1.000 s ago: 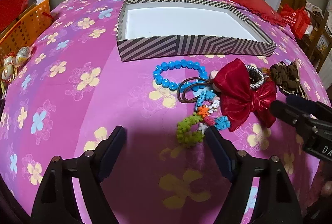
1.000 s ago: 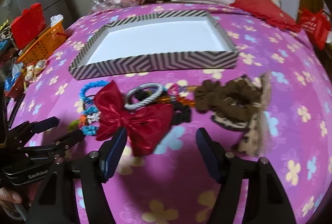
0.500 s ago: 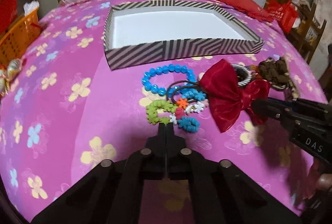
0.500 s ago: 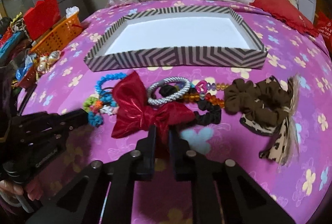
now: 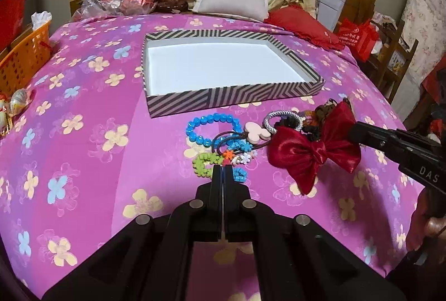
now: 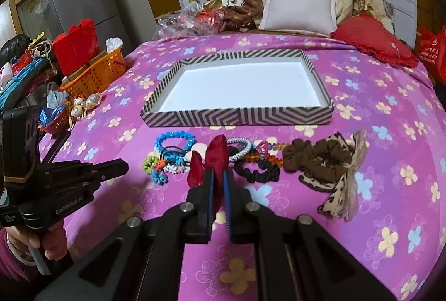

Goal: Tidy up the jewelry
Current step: 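Grasp the green beaded bracelet with the left tool while the right tool grasps the red bow, then lift the green bracelet with the left tool while the right tool lifts the red bow, then lower both held items into the white tray and open both tools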

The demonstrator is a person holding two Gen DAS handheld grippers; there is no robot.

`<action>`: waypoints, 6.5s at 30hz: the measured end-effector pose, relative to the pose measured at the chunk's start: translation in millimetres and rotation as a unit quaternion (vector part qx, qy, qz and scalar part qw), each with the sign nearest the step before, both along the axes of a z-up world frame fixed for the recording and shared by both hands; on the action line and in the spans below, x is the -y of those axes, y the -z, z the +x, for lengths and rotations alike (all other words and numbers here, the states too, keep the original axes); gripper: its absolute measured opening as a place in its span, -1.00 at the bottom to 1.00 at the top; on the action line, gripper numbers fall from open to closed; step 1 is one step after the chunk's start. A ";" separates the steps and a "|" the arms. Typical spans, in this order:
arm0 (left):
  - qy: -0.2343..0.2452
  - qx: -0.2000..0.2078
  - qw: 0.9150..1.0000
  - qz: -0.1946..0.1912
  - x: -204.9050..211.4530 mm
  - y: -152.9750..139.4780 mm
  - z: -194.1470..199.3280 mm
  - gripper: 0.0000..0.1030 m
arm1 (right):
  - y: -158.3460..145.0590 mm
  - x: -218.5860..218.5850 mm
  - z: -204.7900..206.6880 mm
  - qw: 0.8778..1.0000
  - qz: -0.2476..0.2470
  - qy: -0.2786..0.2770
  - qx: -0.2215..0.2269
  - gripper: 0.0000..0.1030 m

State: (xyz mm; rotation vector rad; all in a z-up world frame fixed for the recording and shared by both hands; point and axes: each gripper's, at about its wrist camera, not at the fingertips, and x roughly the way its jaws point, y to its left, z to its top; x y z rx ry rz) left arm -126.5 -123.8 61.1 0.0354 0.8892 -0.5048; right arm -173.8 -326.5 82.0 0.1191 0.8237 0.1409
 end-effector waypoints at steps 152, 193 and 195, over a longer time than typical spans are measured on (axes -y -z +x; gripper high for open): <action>-0.035 -0.015 0.999 -0.018 29.6 -5.6 176.0 -1.00 | 43.6 40.4 223.0 0.997 0.068 0.026 -0.041 -0.85; -0.086 0.015 0.996 0.001 7.6 -11.5 150.9 -0.04 | 16.5 31.0 176.8 0.998 0.034 0.057 -0.012 0.39; -0.084 0.024 0.996 -0.005 6.3 -17.6 144.2 -0.04 | 12.8 28.4 169.6 0.998 0.035 0.054 -0.009 0.41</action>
